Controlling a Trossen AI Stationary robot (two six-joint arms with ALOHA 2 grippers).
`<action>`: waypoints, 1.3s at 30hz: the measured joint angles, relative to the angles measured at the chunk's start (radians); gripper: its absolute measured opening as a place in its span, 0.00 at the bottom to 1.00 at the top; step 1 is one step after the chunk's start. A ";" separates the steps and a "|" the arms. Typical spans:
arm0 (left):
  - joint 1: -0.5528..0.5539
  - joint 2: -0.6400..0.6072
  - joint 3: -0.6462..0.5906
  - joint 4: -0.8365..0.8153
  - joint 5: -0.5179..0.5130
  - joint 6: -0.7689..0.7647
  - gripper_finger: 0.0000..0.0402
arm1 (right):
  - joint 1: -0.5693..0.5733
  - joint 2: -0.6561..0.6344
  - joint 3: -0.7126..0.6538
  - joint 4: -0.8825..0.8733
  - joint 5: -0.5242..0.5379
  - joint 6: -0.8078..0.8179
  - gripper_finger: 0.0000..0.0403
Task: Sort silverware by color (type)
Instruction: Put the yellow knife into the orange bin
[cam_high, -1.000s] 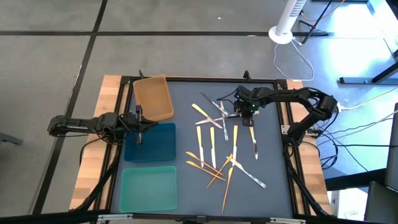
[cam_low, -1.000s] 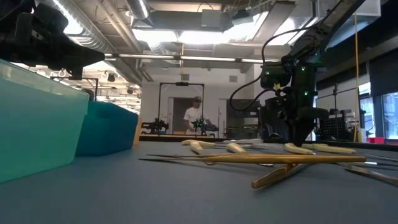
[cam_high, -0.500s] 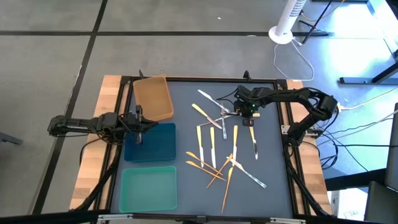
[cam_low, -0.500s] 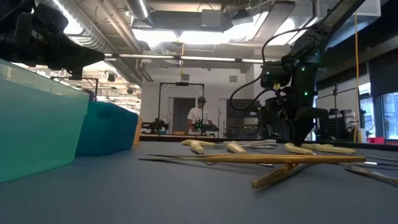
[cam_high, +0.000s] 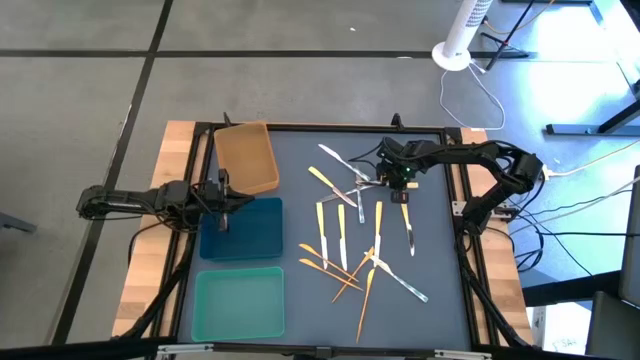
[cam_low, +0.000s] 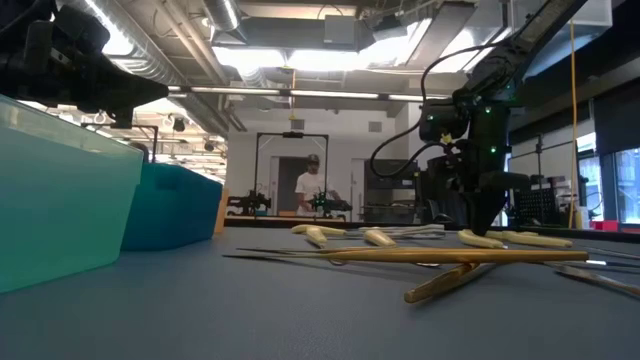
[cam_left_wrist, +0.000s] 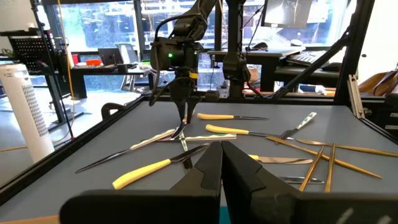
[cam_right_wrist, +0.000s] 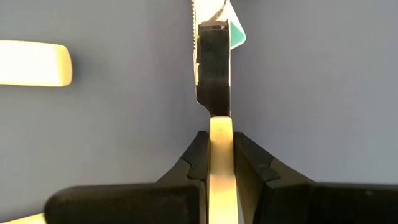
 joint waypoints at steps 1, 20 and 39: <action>0.000 0.000 0.000 0.000 0.000 0.000 0.00 | 0.000 0.000 0.001 -0.002 0.000 0.000 0.09; 0.000 0.000 0.000 0.007 0.000 0.000 0.00 | 0.189 0.002 0.278 -0.245 0.115 -0.003 0.09; 0.000 0.002 0.000 0.156 -0.056 -0.372 0.00 | 0.447 0.001 0.474 -0.180 0.239 -0.425 0.09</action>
